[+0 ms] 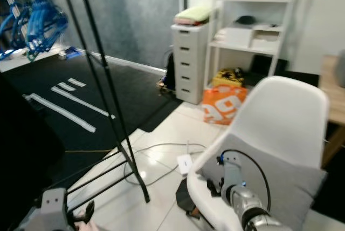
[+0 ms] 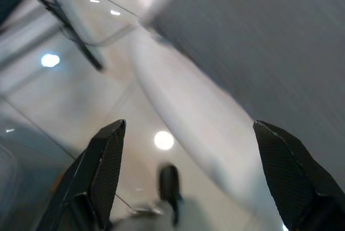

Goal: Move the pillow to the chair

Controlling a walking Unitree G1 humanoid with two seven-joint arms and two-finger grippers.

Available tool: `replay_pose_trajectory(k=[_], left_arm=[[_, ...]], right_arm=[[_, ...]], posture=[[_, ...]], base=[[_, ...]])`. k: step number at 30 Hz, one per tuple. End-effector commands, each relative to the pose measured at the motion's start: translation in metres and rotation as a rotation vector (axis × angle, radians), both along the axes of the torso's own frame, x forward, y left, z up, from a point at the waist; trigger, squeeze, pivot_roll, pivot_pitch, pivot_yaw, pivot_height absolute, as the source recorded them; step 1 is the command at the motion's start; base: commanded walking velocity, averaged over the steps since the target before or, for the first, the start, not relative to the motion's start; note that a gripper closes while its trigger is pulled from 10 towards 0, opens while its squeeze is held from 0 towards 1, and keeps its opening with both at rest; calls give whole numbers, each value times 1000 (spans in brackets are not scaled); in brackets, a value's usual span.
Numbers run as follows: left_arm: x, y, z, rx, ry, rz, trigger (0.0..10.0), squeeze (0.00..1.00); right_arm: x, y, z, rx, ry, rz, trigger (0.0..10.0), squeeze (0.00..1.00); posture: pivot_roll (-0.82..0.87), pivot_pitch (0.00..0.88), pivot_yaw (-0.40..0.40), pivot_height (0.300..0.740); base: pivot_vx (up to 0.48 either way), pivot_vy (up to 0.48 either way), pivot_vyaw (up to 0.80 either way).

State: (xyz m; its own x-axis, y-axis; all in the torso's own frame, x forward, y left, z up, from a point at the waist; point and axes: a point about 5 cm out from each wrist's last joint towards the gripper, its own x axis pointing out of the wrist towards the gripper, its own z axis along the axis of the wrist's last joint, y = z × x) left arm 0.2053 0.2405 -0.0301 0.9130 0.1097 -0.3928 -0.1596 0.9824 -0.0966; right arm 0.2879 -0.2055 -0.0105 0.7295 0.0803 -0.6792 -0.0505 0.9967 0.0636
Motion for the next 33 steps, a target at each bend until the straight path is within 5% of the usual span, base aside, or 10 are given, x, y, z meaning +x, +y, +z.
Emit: replay_pose_trajectory(k=[1, 9, 33], left_arm=[[-3, 2, -1, 14, 12, -3, 10000, 0], [-3, 2, -1, 19, 6, 0, 10000, 0], [-7, 3, -2, 26, 5, -17, 10000, 0]], right_arm=[[-1, 2, -1, 15, 2, -3, 10000, 0], [0, 1, 0, 12, -7, 4, 10000, 0], [-1, 5, -1, 30, -4, 37, 10000, 0]], posture=[[-164, 0, -29, 740], [-164, 0, -31, 740], [-168, 0, -24, 740]], base=[[-424, 0, 0], [-294, 0, 0], [0, 0, 800]])
